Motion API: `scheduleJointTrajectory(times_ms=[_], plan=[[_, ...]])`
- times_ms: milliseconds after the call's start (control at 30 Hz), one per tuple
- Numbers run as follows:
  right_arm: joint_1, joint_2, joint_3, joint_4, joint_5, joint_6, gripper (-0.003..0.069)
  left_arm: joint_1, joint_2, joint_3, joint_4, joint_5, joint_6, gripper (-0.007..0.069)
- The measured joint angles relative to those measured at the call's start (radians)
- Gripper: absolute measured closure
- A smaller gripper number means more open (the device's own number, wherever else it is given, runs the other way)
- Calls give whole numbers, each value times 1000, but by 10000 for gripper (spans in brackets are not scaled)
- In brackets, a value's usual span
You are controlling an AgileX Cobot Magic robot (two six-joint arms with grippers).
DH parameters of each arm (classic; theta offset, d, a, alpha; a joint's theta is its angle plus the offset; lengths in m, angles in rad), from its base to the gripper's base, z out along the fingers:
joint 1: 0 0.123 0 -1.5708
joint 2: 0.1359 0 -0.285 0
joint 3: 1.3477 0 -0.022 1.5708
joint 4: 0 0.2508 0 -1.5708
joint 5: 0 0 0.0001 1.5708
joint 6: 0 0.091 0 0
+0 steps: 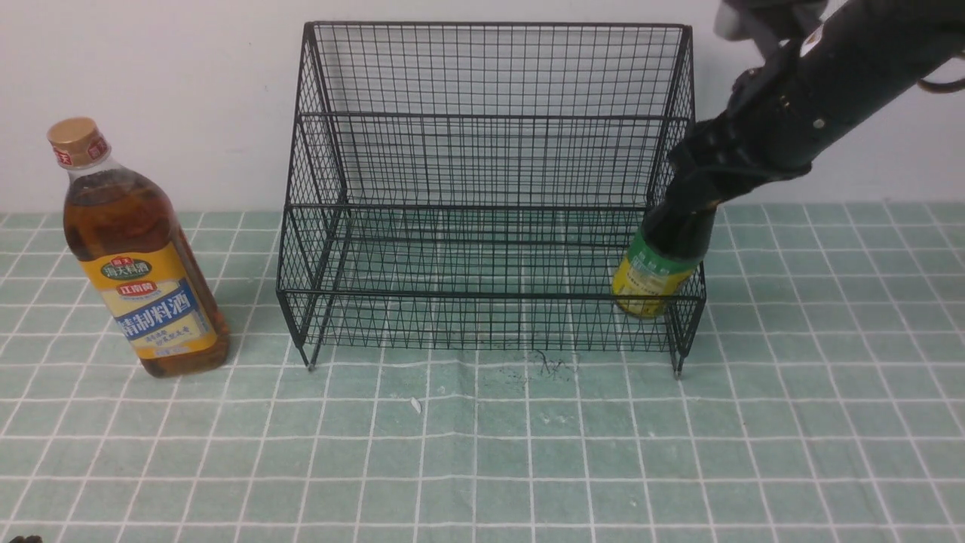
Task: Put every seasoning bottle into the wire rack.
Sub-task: Use the right arm to put the condiment bottle back on the shelf, then use the left arm to grab the condiment bottle closest to it
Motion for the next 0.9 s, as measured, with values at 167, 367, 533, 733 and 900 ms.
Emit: scheduleJointTrajectory(times_ms=[167, 367, 533, 733, 900], plan=[[61, 44, 0, -90, -13, 14, 344, 0, 0, 0, 0, 0, 0, 631], [111, 51, -4, -135, -34, 43, 225, 0, 0, 0, 0, 0, 0, 631], [117, 14, -74, -141, 56, 77, 181, 0, 0, 0, 0, 0, 0, 631], [117, -150, -182, -181, 115, 165, 358, 0, 0, 0, 0, 0, 0, 631], [117, -407, -184, -219, 129, 267, 610, 0, 0, 0, 0, 0, 0, 631]])
